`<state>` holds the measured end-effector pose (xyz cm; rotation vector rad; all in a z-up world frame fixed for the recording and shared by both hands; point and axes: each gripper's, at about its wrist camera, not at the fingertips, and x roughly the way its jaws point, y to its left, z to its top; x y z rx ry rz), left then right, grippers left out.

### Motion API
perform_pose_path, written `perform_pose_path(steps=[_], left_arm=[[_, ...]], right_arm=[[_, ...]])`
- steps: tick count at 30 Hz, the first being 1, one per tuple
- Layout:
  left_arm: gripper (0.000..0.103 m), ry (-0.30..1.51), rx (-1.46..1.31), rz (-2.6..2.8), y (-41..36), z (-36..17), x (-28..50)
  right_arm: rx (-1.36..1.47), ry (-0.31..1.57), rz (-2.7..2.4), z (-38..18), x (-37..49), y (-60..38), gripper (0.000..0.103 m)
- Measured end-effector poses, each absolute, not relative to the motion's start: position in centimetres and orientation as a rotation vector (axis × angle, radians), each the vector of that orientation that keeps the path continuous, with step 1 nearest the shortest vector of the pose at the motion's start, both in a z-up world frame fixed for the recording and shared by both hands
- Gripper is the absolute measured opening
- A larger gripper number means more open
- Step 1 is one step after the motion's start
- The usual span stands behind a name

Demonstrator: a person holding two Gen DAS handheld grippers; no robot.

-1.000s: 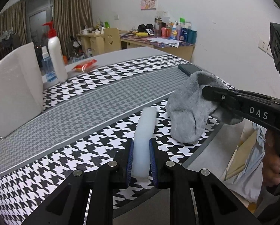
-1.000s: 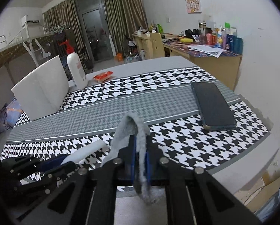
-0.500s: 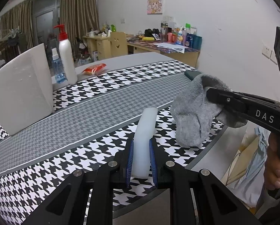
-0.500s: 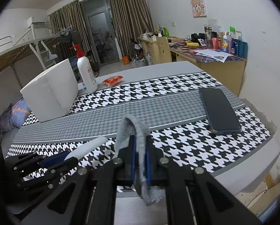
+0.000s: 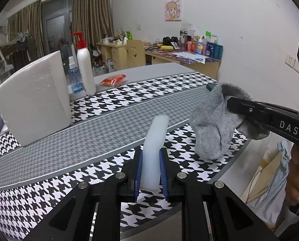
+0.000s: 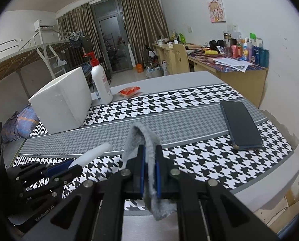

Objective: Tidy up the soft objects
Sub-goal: 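Lift and carry the white cylinder and grey sock toward the foam box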

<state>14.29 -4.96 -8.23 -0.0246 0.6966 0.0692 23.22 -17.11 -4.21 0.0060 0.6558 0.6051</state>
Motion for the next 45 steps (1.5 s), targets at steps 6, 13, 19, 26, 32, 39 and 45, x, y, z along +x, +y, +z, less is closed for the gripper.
perform_pose_path(steps=[6,13,19,26,32,39,45], left_arm=[[0.018,0.683,-0.031,0.091,-4.4,-7.9,14.2],[0.018,0.67,-0.034,0.1,-3.7,-7.5,14.1],[0.018,0.662,-0.035,0.1,-2.7,-6.9,13.6],[0.018,0.645,-0.034,0.097,-1.8,-6.1,13.1],[0.018,0.626,-0.031,0.1,-1.1,-5.3,12.7],[0.018,0.61,-0.033,0.108,-0.3,-4.5,12.4],[0.018,0.596,-0.055,0.106,0.5,-3.7,12.3]], right_arm=[[0.0,0.64,0.615,-3.7,23.1,-16.7,0.012],[-0.003,0.625,0.628,-3.2,22.9,-16.2,0.012],[0.007,0.613,0.64,-2.9,22.6,-15.6,0.012],[0.011,0.604,0.648,-2.6,22.2,-14.7,0.012],[0.009,0.594,0.652,-2.1,21.9,-14.1,0.012],[0.004,0.575,0.662,-1.4,21.7,-13.2,0.012],[-0.001,0.561,0.673,-0.9,21.6,-12.6,0.012]])
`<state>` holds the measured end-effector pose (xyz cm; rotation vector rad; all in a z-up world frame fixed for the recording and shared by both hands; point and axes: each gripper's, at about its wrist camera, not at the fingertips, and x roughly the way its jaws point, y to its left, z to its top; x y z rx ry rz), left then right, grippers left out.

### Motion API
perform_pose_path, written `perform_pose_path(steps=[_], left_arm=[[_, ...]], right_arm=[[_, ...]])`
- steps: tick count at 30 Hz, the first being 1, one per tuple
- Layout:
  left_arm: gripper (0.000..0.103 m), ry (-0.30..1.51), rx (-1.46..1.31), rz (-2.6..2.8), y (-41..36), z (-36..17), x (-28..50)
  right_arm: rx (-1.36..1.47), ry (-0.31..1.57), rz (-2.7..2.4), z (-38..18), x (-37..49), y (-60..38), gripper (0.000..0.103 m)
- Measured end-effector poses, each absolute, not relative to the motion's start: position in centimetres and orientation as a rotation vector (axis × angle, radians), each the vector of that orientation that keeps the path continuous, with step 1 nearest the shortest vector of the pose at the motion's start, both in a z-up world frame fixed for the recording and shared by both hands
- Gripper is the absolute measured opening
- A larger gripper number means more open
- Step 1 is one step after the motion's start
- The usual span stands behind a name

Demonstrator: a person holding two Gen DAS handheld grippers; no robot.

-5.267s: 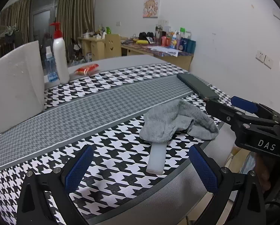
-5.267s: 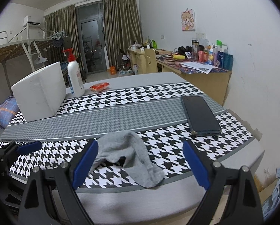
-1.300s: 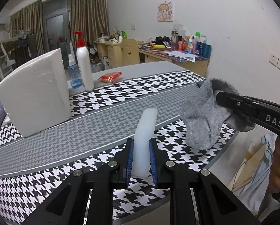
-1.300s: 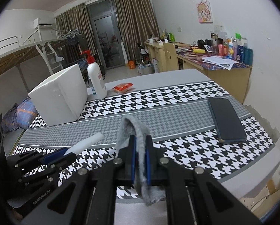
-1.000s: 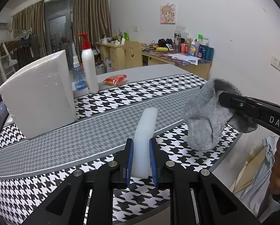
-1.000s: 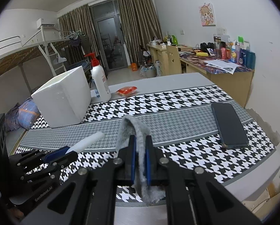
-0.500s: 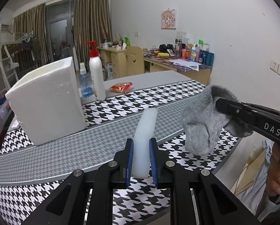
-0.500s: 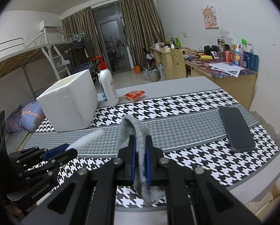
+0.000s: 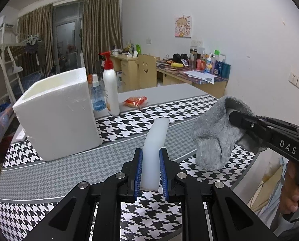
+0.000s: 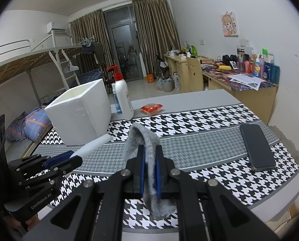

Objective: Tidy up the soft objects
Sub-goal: 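Lift and carry the white cylinder and grey sock toward the foam box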

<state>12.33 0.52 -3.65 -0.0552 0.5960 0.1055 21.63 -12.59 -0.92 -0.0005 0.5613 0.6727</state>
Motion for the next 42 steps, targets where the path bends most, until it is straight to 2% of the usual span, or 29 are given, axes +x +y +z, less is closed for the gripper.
perform_pose_path(steps=[42], left_arm=[[0.018,0.503,-0.04,0.207,5.6,2.2,13.6]], right_arm=[[-0.013,0.495,0.744,3.1,23.1,-7.6,0.012]])
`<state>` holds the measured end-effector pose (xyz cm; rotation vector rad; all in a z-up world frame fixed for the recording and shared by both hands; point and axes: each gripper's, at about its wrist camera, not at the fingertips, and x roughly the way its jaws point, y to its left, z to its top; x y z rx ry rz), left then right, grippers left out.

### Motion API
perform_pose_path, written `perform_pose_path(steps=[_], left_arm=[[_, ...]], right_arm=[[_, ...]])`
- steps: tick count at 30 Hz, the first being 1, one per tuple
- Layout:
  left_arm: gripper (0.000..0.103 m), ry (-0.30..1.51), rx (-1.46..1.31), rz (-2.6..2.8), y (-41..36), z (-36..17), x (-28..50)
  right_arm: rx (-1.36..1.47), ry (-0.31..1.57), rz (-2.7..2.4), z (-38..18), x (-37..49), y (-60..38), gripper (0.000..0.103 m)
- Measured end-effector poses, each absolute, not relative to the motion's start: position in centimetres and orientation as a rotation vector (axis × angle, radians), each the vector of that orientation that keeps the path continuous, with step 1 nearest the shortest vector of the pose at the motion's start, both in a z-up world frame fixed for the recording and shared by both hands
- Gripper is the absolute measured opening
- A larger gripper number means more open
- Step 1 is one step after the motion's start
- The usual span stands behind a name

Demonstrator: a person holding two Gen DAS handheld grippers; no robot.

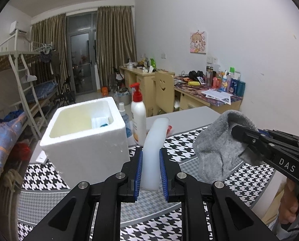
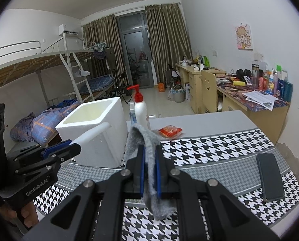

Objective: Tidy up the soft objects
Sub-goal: 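Lift and carry the white cylinder and grey sock toward the foam box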

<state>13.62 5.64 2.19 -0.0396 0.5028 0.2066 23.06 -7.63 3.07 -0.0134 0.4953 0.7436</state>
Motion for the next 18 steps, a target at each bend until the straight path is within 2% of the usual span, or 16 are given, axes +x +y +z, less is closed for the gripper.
perform_pose_path(steps=[18], left_arm=[[0.018,0.473,-0.046,0.229,7.6,4.3,15.0]], right_arm=[[-0.03,0.468,0.751,5.3,24.1,-4.8,0.012]])
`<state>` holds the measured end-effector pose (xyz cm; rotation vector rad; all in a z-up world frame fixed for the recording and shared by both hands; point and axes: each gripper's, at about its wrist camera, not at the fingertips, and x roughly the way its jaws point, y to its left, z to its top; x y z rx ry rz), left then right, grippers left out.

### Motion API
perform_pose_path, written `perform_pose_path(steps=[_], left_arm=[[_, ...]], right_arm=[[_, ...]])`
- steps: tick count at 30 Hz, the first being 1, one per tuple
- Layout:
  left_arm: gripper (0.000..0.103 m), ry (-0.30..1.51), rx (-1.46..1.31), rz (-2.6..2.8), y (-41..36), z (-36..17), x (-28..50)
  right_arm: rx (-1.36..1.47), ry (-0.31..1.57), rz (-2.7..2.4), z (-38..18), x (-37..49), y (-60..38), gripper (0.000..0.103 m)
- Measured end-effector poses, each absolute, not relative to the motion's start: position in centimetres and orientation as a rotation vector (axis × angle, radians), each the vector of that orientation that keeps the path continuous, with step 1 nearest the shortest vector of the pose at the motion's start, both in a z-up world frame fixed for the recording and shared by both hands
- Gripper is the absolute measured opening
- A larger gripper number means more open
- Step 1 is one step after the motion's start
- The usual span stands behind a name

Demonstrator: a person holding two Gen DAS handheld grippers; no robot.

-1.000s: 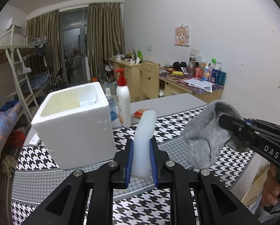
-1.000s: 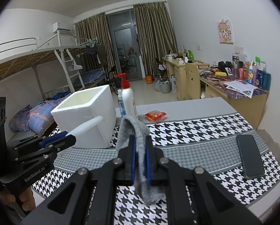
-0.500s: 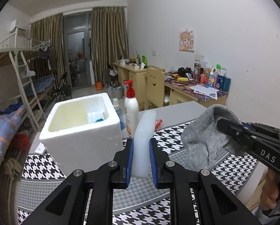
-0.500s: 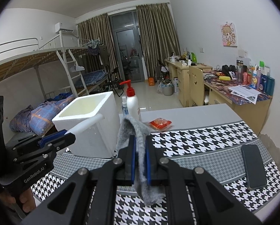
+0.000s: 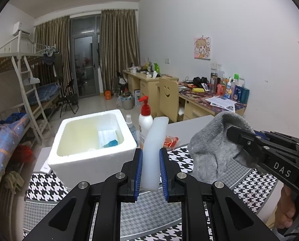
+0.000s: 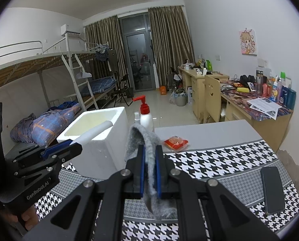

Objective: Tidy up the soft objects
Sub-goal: 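Lift and carry the white cylinder and grey sock toward the foam box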

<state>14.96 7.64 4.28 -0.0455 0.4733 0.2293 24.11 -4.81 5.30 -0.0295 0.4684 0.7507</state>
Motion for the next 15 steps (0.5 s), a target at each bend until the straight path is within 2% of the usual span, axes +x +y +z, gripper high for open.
perform_pose_path(steps=[15], left_arm=[[0.018,0.465,-0.059,0.285,10.7,5.5,16.7]], right_arm=[[-0.047,0.441,0.772,7.1,24.7,-2.3,0.012]])
